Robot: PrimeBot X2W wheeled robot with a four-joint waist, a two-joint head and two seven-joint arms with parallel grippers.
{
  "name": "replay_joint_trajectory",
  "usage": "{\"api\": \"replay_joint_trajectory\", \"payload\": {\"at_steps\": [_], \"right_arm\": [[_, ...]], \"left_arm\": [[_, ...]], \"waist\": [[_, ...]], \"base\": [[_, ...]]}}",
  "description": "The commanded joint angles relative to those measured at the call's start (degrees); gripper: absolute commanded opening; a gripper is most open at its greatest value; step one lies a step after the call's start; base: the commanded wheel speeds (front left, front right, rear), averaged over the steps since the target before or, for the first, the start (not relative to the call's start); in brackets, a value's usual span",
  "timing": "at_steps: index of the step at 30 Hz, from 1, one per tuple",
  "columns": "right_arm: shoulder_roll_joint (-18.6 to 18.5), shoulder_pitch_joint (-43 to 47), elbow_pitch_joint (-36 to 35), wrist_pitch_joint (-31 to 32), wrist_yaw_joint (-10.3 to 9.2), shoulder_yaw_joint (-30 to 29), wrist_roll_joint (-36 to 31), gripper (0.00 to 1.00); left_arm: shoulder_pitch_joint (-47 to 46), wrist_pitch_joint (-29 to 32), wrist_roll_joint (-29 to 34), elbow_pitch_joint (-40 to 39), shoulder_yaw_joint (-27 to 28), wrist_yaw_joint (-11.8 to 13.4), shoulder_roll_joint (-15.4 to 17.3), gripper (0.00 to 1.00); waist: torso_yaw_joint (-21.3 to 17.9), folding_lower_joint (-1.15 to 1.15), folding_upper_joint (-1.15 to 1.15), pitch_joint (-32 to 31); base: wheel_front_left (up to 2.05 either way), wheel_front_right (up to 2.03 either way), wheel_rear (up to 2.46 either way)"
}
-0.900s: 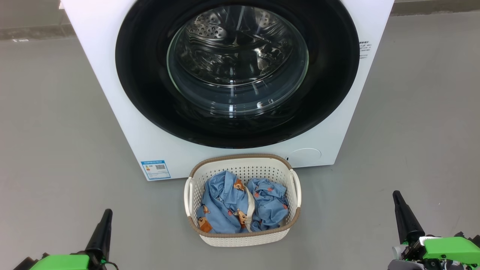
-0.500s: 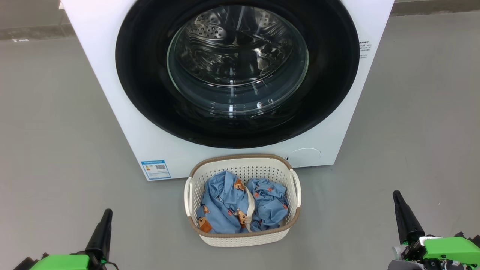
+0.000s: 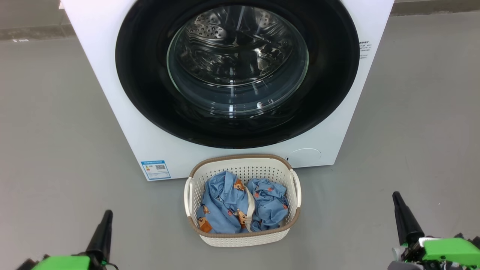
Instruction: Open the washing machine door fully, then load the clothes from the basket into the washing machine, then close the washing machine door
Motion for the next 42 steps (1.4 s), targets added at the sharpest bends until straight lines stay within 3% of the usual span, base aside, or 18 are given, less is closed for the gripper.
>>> {"api": "replay_joint_trajectory", "payload": {"at_steps": [1,11,22,42], "right_arm": [[0.04,0.16,0.5,-0.08,0.01,0.02,0.03,1.0],[0.47,1.73,1.66,-1.18,0.01,0.26,-0.2,1.0],[-0.17,2.13,-0.04,-2.94,0.01,1.15,-2.08,1.0],[-2.11,2.36,-4.69,-6.3,0.03,3.36,-18.3,1.0]], "left_arm": [[0.21,-0.04,-0.08,0.44,-0.1,0.02,-0.1,1.0],[1.6,-1.26,-0.05,2.02,-1.34,0.07,-0.88,1.0],[1.58,-2.95,2.15,1.59,-2.32,0.03,-0.74,1.0],[1.72,-6.32,15.87,-0.18,-2.64,-0.05,-0.47,1.0]], "waist": [[0.0,0.0,0.0,0.0],[0.02,0.13,0.0,-0.04],[0.14,0.0,0.0,0.08],[0.53,0.0,0.0,-0.45]], "base": [[0.0,0.0,0.0],[0.0,0.0,0.0],[0.0,0.0,0.0],[0.0,0.0,0.0]]}}
